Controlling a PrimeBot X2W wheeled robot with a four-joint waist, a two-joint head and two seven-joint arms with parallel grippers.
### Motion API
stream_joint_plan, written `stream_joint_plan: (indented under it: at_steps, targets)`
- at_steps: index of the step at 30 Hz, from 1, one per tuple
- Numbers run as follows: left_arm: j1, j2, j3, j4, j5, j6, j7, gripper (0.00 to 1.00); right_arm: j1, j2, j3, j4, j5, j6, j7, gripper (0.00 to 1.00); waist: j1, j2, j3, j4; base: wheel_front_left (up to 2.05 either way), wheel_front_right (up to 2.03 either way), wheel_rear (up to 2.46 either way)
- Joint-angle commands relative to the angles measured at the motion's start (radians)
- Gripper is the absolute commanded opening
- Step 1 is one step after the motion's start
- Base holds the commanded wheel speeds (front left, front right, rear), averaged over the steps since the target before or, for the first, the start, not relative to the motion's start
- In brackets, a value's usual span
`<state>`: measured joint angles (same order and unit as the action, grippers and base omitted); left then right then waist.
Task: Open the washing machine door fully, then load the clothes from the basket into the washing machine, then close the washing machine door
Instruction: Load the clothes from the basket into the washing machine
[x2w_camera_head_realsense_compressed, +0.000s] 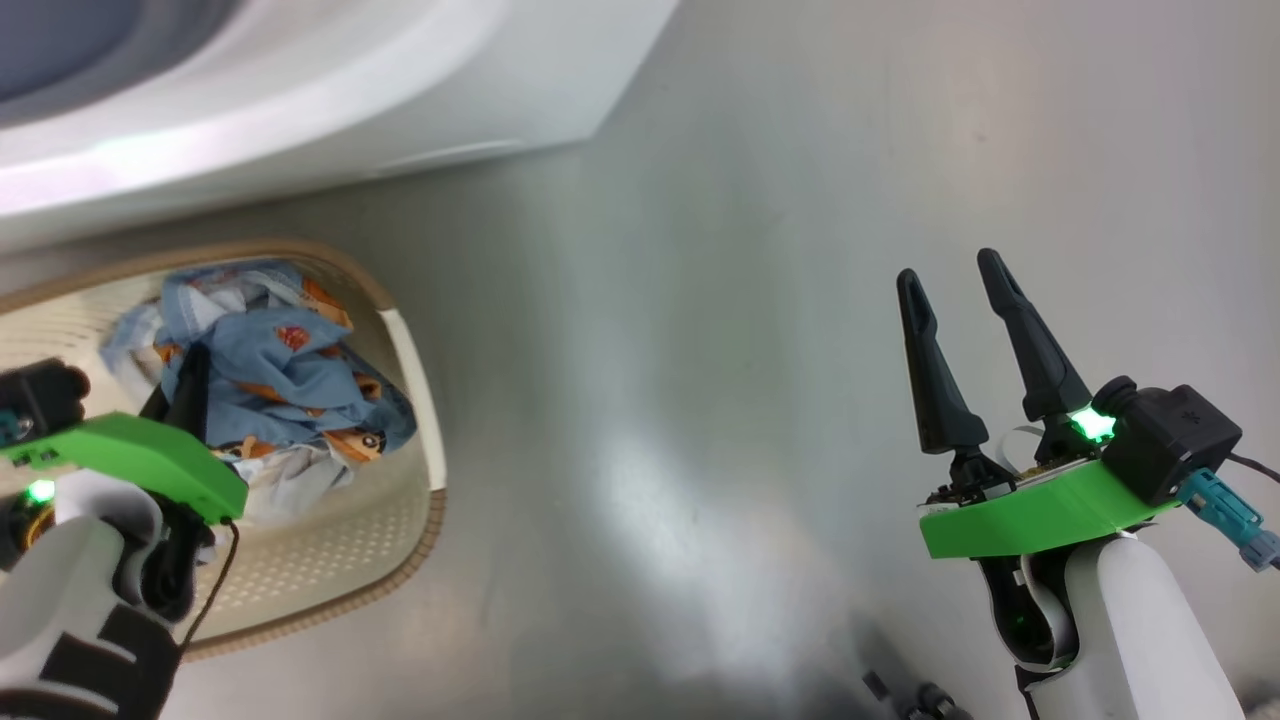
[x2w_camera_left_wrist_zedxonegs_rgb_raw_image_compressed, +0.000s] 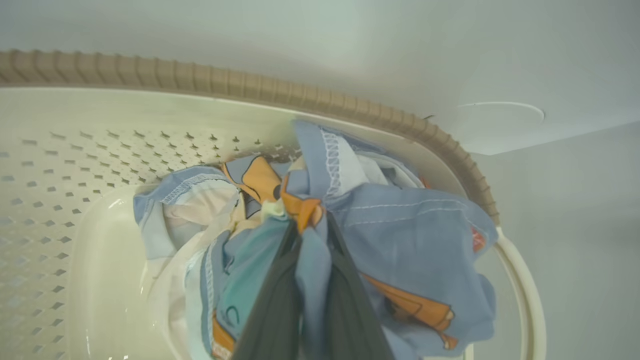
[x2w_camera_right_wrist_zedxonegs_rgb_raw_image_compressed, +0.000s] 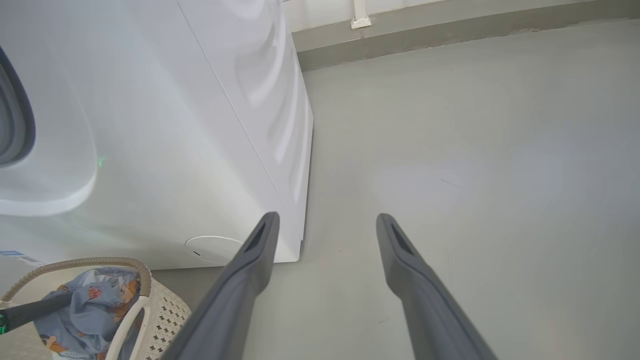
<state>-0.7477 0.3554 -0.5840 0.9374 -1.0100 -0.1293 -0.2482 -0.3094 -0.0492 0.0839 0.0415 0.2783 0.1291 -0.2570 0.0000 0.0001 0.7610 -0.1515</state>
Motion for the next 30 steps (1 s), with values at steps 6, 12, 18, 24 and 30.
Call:
stream_joint_plan:
  at_steps: [6,12,18,24,30]
  targets:
    - [0.149,0.012,0.162,-0.140,0.095,-0.001,-0.013,0.00,0.036,-0.001,0.018,0.004,-0.016,0.002,-0.005,1.00,0.0000,-0.0001,-0.143,0.091,0.00,0.00,0.00]
    - [0.246,-0.026,0.273,-0.256,0.185,-0.001,-0.013,0.00,0.050,-0.001,0.018,0.022,-0.015,0.002,-0.005,1.00,0.0000,-0.0001,-0.214,0.109,0.00,0.00,0.00]
    - [0.311,-0.060,0.349,-0.348,0.254,-0.001,-0.013,0.00,0.066,-0.001,0.010,0.036,-0.017,0.002,-0.005,1.00,0.0000,-0.0001,-0.270,0.121,0.00,0.00,0.00]
    - [0.390,-0.102,0.426,-0.460,0.331,-0.001,-0.013,0.00,0.095,-0.001,-0.003,0.052,-0.024,0.002,-0.005,1.00,0.0000,-0.0001,-0.358,0.134,0.00,0.00,0.00]
    - [0.474,-0.138,0.482,-0.550,0.399,-0.001,-0.013,0.00,0.128,-0.001,-0.013,0.063,-0.044,0.002,-0.005,1.00,0.0000,-0.0001,-0.452,0.137,0.00,0.00,0.00]
